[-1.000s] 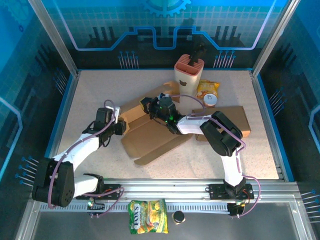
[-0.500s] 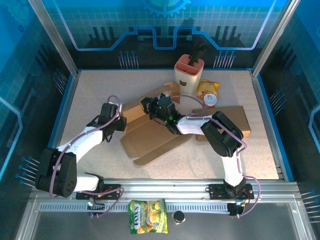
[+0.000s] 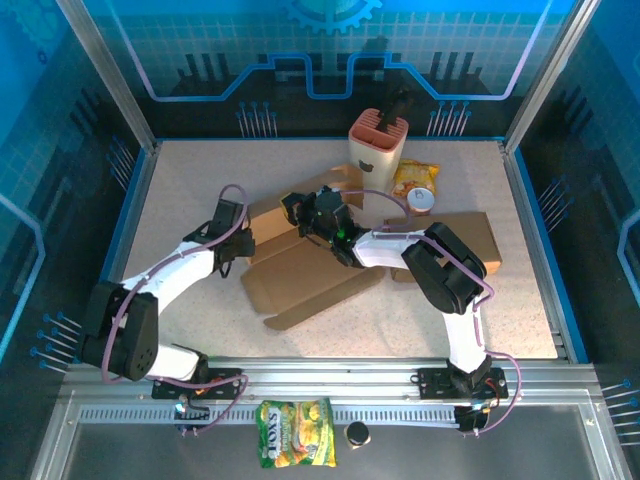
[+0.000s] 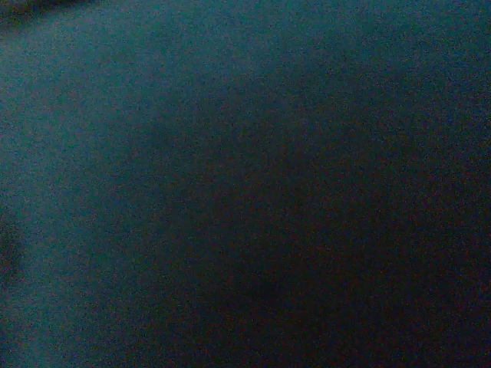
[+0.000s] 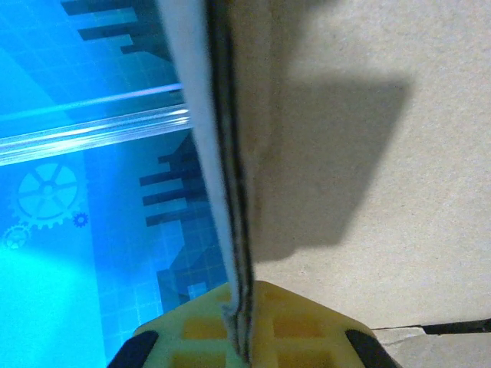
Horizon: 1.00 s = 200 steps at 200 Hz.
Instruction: Fold the paper box
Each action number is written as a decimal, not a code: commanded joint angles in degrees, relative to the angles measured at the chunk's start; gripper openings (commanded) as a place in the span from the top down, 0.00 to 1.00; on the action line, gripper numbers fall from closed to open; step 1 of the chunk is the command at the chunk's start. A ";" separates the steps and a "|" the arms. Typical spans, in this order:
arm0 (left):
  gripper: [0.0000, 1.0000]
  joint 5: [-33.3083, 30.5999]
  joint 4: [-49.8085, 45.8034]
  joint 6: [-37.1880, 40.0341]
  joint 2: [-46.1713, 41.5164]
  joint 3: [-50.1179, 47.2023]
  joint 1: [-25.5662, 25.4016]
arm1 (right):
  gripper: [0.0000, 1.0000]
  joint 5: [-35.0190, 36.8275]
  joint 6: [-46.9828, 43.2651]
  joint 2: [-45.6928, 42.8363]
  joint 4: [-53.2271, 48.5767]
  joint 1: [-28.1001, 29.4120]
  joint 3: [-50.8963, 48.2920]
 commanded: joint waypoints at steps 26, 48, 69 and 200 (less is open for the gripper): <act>0.97 -5.61 -0.51 -3.00 2.05 2.80 -2.48 | 1.00 -3.25 0.95 0.05 -2.24 1.56 1.58; 0.96 -5.45 -0.24 -4.20 2.36 3.14 -2.84 | 1.00 -3.44 1.15 0.10 -2.59 1.46 2.10; 0.93 -4.88 -0.24 -5.50 2.85 3.51 -2.94 | 1.00 -3.47 1.17 0.10 -2.54 1.39 2.11; 1.00 -7.25 -0.59 -9.80 4.17 4.06 -3.03 | 1.00 -3.27 0.97 -0.76 -3.62 1.31 1.98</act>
